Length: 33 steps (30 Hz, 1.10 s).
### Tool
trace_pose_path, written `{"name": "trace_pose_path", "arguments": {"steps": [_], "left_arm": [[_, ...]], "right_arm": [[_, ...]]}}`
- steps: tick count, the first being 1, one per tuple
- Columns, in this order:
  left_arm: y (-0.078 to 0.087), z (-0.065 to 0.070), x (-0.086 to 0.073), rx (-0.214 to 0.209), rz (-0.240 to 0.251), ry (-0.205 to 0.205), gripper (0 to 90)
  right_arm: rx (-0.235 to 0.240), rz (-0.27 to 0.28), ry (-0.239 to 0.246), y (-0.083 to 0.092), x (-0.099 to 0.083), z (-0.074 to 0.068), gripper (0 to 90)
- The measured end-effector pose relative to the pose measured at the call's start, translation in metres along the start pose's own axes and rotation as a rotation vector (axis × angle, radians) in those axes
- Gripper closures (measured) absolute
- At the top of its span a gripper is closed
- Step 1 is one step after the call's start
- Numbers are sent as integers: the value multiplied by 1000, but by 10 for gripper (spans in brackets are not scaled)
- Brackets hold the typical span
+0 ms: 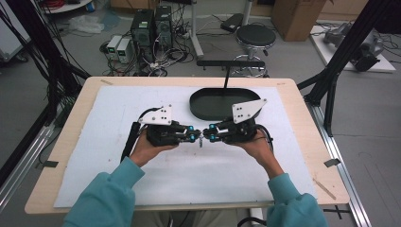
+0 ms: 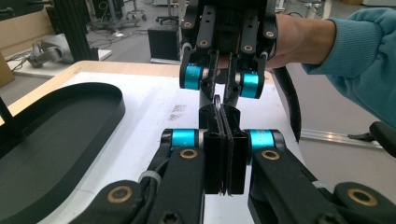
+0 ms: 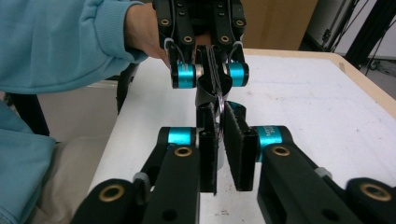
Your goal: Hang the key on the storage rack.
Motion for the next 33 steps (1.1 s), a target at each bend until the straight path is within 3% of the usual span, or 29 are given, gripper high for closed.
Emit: {"name": "trace_pose_path", "arguments": {"steps": [21,26,31,33], "left_arm": [[-2,-1,-1,2,0,-6,882],[-2,-1,-1,3,0,-8,881],[-1,-1,-1,-3,11,-11,873],[0,-2,-1,0,21,-10,828]], "right_arm": [[2,-6,-7,0,-1,2,864],[22,-12,-62,0,-1,3,884],[26,-12,-78,0,0,2,890],[18,-8,-73,0,1,2,891]]}}
Point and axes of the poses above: each handheld gripper's, and its own axes: y roughly backward along the jaws, x roughly out of its top, z roughly to its right, the point moved 3 cm from there along -y, roughly forward along the jaws
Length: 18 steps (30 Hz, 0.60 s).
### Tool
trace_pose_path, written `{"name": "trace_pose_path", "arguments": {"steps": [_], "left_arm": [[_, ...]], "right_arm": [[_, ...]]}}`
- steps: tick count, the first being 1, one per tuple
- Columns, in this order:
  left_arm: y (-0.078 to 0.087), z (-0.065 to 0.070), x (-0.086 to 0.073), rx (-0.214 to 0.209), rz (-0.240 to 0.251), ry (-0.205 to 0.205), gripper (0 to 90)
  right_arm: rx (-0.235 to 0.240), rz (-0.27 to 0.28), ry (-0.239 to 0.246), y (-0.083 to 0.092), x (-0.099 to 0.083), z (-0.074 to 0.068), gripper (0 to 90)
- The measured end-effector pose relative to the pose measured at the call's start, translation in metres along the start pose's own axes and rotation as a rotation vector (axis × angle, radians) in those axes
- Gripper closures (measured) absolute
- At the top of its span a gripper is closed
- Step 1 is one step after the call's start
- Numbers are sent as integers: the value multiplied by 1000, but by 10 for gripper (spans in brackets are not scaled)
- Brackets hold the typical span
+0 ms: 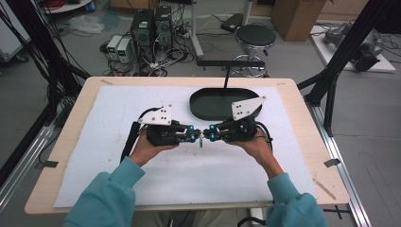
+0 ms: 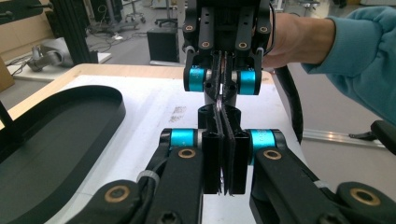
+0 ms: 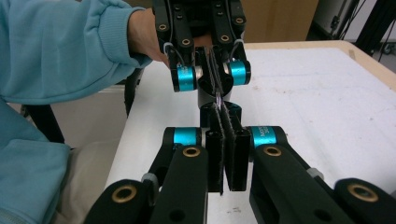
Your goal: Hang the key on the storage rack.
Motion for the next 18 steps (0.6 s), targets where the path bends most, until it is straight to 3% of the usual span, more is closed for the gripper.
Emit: {"name": "trace_pose_path", "arguments": {"steps": [1,2,3,4,5,6,7,9,11,14,16,17,18], "left_arm": [[0,0,0,2,6,9,700],[-1,0,0,12,-1,11,700],[-1,-1,-1,19,-5,19,636],[-1,-2,-2,28,-8,23,461],[-1,-3,-3,63,6,28,392],[-1,-3,-3,63,6,28,287],[0,-4,-4,90,17,37,196],[2,-6,-5,98,28,70,153],[5,-8,-8,136,30,73,18],[15,-8,-12,189,44,44,17],[23,-8,-14,213,50,48,17],[34,-8,-18,259,42,44,17],[34,-8,-18,259,42,44,17]], "right_arm": [[-2,-2,-12,1,0,1,891],[-2,-2,-12,1,0,1,891],[-8,2,-14,1,1,1,891],[-15,-1,-27,3,1,1,891],[-32,4,-13,3,1,2,890],[-32,4,-13,3,1,2,890],[-44,-8,-19,6,1,2,890],[-62,-4,-12,8,1,4,890],[-86,0,-54,12,0,7,890],[-138,0,-94,24,-1,12,890],[-166,4,-96,31,0,16,890],[-179,7,-95,34,0,18,890],[-179,7,-95,34,0,18,890]]}}
Point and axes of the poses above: each handheld gripper's, and its own axes: y roughly backward along the jaws, x roughly out of its top, z roughly to its right, the point moved 3 cm from there along -y, roughly forward along the jaws
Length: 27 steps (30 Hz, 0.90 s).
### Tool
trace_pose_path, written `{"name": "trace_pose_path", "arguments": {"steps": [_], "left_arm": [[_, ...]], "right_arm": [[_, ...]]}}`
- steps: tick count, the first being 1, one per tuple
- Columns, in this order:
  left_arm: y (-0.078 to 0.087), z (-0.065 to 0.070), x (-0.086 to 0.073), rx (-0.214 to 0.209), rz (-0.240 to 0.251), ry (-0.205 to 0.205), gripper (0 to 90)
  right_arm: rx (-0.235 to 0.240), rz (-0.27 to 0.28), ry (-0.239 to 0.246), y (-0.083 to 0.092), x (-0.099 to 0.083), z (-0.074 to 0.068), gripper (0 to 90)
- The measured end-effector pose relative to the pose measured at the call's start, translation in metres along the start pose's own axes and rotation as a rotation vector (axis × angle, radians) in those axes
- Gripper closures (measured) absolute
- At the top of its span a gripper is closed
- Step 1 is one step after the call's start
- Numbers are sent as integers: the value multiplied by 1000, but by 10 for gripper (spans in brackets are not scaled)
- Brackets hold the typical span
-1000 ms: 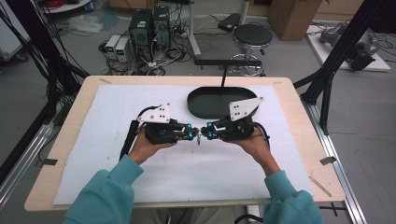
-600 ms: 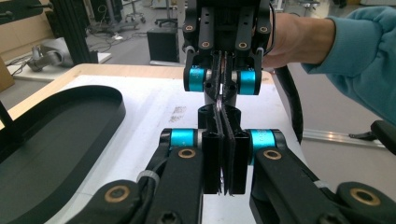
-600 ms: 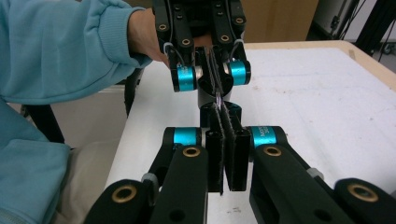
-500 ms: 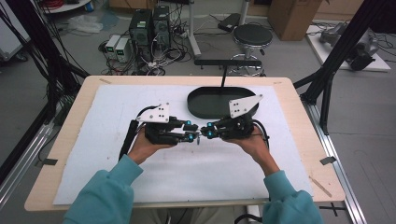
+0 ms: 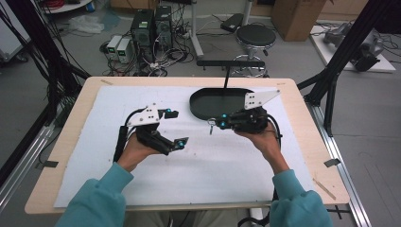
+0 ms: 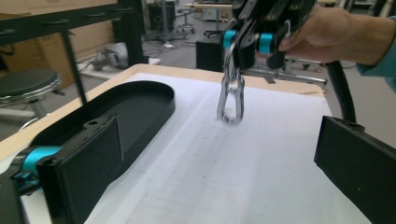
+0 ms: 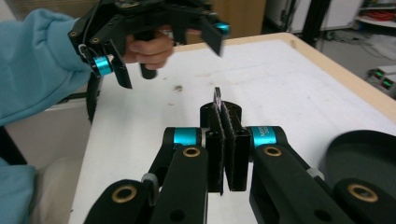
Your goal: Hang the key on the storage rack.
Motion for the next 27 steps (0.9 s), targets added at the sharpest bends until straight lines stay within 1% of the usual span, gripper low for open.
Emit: {"name": "trace_pose_path", "arguments": {"steps": [2,4,5,6,7,9,10,11,12,13,15,16,17,18,21,22,23,24,25,26,27], "left_arm": [[15,-4,-5,40,-3,-8,17],[28,-7,-10,78,6,-2,17],[41,-11,-15,118,14,-5,17],[41,-11,-15,118,14,-5,17],[53,-13,-20,149,23,4,17],[67,-16,-27,183,43,10,17],[74,-17,-31,202,43,11,17],[81,-18,-35,222,37,12,17],[86,-18,-39,229,39,15,17],[94,-19,-44,245,40,27,17],[106,-18,-53,280,39,25,17],[112,-18,-57,293,44,29,17],[117,-17,-61,310,47,34,17],[122,-17,-65,324,47,37,17],[135,-15,-77,359,62,46,17],[138,-14,-81,373,63,45,17],[141,-13,-86,383,75,49,17],[144,-12,-91,387,77,62,17],[146,-12,-95,393,74,73,17],[148,-12,-99,396,76,84,17],[151,-11,-102,404,84,88,17]], "right_arm": [[-26,0,-11,8,3,4,890],[-61,-2,-7,18,8,11,890],[-75,-4,-8,22,9,14,890],[-75,-4,-8,22,9,14,890],[-97,-5,-21,30,13,19,889],[-104,-9,-22,33,15,21,889],[-131,-20,-19,39,18,27,890],[-137,-21,-17,42,20,30,889],[-142,-21,-17,44,21,32,890],[-142,-21,-17,44,21,32,890],[-171,-40,-18,52,26,42,890],[-180,-40,-20,55,28,45,890],[-180,-40,-20,55,28,45,890],[-185,-44,-26,57,29,47,890],[-215,-70,-20,62,34,57,889],[-227,-84,-20,64,37,63,890],[-227,-84,-20,64,37,63,890],[-233,-92,-21,65,39,65,890],[-244,-113,-20,66,42,72,890],[-244,-113,-20,66,42,72,890],[-253,-117,-21,67,43,75,890]]}}
Point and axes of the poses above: each handheld gripper's, and its own axes: y roughly backward along the jaws, x roughly out of its top, z roughly to its right, the point moved 3 cm from there along -y, roughly forward along the jaws
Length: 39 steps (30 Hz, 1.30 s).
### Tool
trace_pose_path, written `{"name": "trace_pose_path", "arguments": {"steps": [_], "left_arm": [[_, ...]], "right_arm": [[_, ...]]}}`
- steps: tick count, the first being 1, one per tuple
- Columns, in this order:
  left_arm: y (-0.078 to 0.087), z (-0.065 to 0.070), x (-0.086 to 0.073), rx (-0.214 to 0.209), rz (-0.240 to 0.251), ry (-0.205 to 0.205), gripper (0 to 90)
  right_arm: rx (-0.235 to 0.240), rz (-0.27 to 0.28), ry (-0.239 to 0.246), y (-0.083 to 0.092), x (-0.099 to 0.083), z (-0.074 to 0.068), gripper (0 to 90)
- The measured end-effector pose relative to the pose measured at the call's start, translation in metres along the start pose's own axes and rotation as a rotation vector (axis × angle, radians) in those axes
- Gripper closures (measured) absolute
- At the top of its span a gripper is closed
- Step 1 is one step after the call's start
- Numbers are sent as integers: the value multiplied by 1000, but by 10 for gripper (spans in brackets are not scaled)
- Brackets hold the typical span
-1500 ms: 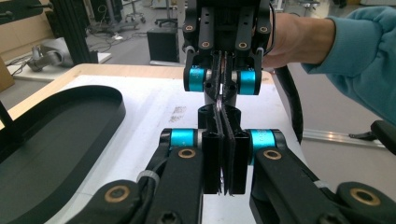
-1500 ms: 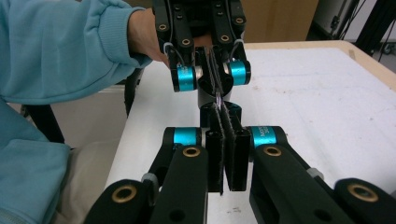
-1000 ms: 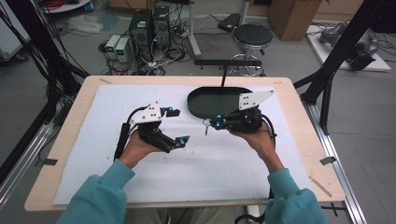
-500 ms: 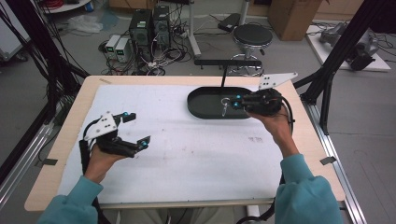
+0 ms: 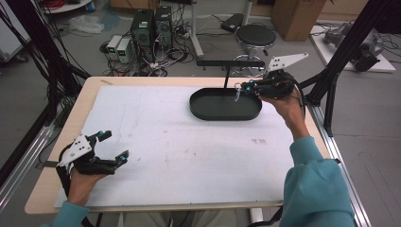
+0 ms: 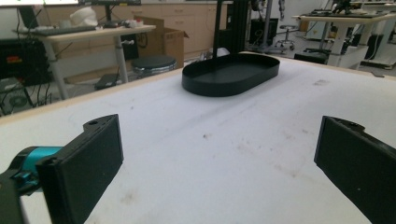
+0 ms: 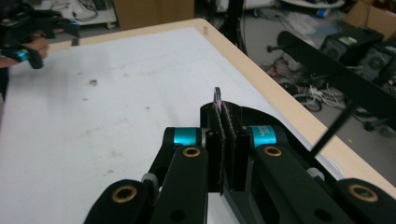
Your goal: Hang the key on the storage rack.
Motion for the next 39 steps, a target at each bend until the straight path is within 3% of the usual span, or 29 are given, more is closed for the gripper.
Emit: {"name": "trace_pose_path", "arguments": {"steps": [5,11,17,23,32,39], "left_arm": [[10,-2,-11,39,42,23,17],[16,-3,-18,71,64,15,17],[17,-3,-23,89,104,22,17],[17,-4,-26,101,120,22,17],[17,-4,-27,124,107,32,17],[16,-3,-27,124,114,16,17]], "right_arm": [[-22,-39,-11,-4,5,14,889],[-61,-71,-9,-9,11,33,890],[-78,-90,-6,-11,15,42,889],[-93,-117,-12,-17,22,53,889],[-114,-158,-25,-26,22,63,889],[-138,-190,-37,-30,21,71,889]]}}
Point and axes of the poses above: each handheld gripper's, and its own axes: y roughly backward along the jaws, x roughly out of its top, z roughly to its right, the point moved 3 cm from there along -y, roughly forward along the jaws
